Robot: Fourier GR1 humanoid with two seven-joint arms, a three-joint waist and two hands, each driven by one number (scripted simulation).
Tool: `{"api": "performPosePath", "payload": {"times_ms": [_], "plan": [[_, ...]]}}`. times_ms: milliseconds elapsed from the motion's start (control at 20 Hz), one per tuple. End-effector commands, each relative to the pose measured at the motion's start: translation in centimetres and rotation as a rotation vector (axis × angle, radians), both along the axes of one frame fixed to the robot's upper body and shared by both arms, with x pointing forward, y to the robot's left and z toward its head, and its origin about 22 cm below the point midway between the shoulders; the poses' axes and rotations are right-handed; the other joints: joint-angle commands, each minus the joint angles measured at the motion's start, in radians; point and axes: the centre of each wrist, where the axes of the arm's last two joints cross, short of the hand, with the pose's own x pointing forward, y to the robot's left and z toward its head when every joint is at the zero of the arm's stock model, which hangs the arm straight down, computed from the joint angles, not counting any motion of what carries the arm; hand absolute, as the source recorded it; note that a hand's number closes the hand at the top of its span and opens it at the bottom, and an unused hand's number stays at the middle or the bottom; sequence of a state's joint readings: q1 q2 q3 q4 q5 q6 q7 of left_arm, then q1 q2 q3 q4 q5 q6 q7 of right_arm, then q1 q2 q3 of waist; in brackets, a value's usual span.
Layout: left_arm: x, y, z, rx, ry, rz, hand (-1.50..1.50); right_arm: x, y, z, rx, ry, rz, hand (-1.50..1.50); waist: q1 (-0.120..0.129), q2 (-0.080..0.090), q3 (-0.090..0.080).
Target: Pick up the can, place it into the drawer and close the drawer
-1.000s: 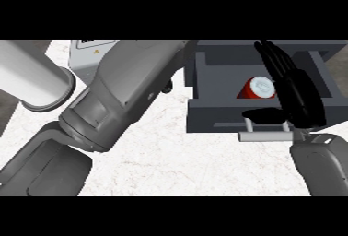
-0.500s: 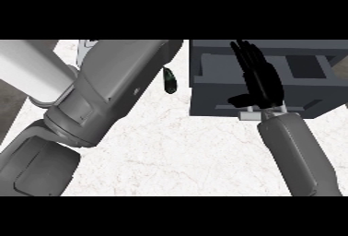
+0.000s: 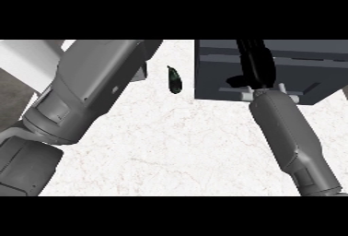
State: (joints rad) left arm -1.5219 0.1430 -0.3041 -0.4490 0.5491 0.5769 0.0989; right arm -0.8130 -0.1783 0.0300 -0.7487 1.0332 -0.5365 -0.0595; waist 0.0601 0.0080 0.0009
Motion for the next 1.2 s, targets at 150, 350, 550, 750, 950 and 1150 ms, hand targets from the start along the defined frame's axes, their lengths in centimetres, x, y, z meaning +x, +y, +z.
{"api": "performPosePath", "payload": {"times_ms": [150, 350, 550, 750, 950, 1150], "plan": [[-0.2, 2.1, 1.3, 0.016, -0.006, -0.004, -1.5, 2.4, 0.4, 1.0, -0.028, -0.063, -0.044, -1.5, 0.02, 0.001, 0.0], [0.0, 3.8, 0.3, 0.014, 0.015, -0.012, -1.5, 4.2, 0.9, 4.6, -0.034, -0.098, -0.078, -1.5, 0.049, 0.011, 0.0], [-0.5, 4.7, -0.2, 0.006, 0.013, -0.012, -1.5, 4.6, 1.5, 5.0, -0.039, -0.102, -0.054, -1.5, 0.042, 0.009, 0.0], [-1.0, 5.1, -0.6, 0.007, 0.013, -0.035, -1.5, 5.3, 3.4, 8.0, 0.021, -0.12, -0.053, -1.5, 0.059, 0.007, -0.001], [-1.1, 7.2, -0.9, 0.008, -0.009, -0.019, -1.5, 5.3, 3.0, 7.5, 0.115, -0.126, 0.008, -1.5, 0.059, 0.012, 0.001], [-1.7, 6.9, -1.7, 0.01, 0.034, -0.026, -1.5, 5.7, 3.2, 9.6, 0.156, -0.146, 0.059, -1.5, 0.056, 0.005, 0.001]]}}
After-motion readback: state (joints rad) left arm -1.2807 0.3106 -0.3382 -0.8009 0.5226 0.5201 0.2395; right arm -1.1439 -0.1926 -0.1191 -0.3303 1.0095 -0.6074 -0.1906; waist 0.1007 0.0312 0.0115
